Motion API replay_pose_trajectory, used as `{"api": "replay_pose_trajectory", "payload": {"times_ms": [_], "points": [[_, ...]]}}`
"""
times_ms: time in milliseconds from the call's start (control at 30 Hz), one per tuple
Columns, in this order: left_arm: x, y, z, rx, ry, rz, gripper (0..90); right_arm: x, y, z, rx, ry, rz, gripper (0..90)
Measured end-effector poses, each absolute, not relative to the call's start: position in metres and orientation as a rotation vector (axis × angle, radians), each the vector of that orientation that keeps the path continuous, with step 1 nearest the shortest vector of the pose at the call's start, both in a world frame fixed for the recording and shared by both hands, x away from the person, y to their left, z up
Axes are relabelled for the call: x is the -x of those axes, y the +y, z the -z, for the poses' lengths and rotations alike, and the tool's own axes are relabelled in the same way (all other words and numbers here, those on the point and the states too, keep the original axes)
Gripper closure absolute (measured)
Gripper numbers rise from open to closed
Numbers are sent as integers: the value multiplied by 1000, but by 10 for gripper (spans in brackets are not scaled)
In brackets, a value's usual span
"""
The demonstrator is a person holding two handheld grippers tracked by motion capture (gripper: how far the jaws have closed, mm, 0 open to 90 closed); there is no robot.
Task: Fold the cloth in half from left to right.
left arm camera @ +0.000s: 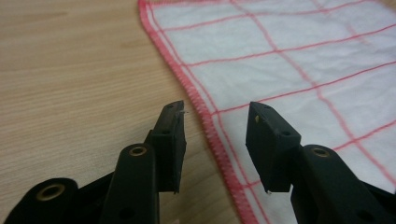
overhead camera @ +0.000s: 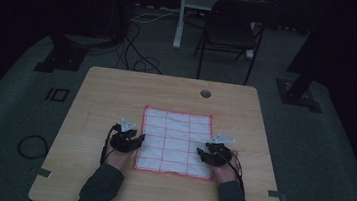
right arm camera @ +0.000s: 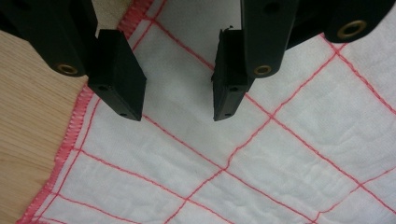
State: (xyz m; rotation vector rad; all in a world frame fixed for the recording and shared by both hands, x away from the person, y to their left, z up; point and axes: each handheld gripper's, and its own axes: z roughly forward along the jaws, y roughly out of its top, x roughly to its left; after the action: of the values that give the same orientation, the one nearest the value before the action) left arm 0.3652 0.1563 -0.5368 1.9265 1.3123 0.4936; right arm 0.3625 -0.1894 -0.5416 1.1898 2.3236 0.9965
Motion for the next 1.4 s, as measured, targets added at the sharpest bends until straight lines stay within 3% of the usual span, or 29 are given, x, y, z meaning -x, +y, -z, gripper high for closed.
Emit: {"api": "replay_pose_trajectory", "payload": {"times_ms": [567,667,867,1167,1233,1400], "points": [[-369,134,542,-1979,1320,-536,571,-361,-189,542,-1198,2312,-998,534],[-368,132,541,-1985,1338,-557,632,-360,-189,543,-1195,2309,-1006,529],[-367,133,540,-1987,1323,-509,848,-357,-190,543,-1204,2309,-1016,523],[-369,142,540,-1965,1331,-458,864,-356,-189,541,-1212,2324,-1018,520],[-369,144,541,-1950,1331,-442,865,-356,-185,539,-1202,2318,-1009,552],[-369,143,541,-1953,1333,-442,866,-360,-171,532,-1164,2315,-1031,757]]}}
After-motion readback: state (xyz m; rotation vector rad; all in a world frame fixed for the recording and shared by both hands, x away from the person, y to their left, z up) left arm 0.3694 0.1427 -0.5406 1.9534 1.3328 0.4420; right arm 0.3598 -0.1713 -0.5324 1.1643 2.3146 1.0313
